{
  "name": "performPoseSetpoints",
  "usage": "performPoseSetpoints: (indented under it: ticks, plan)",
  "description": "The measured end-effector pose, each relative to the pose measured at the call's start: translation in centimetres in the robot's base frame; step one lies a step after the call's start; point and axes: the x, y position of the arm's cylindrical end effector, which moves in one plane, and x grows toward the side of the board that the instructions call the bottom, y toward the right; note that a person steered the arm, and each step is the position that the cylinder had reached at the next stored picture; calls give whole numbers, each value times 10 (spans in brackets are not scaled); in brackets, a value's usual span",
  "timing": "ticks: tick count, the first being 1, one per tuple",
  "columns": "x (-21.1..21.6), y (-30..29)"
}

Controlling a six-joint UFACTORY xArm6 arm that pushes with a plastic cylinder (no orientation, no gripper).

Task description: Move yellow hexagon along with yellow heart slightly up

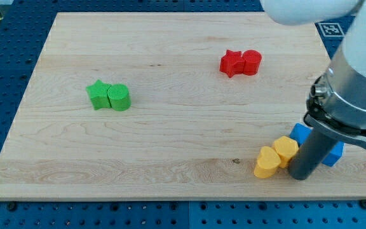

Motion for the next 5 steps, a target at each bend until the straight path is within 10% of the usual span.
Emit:
performPoseSetpoints:
  ticks: [5]
  plan:
    - [-1,-18]
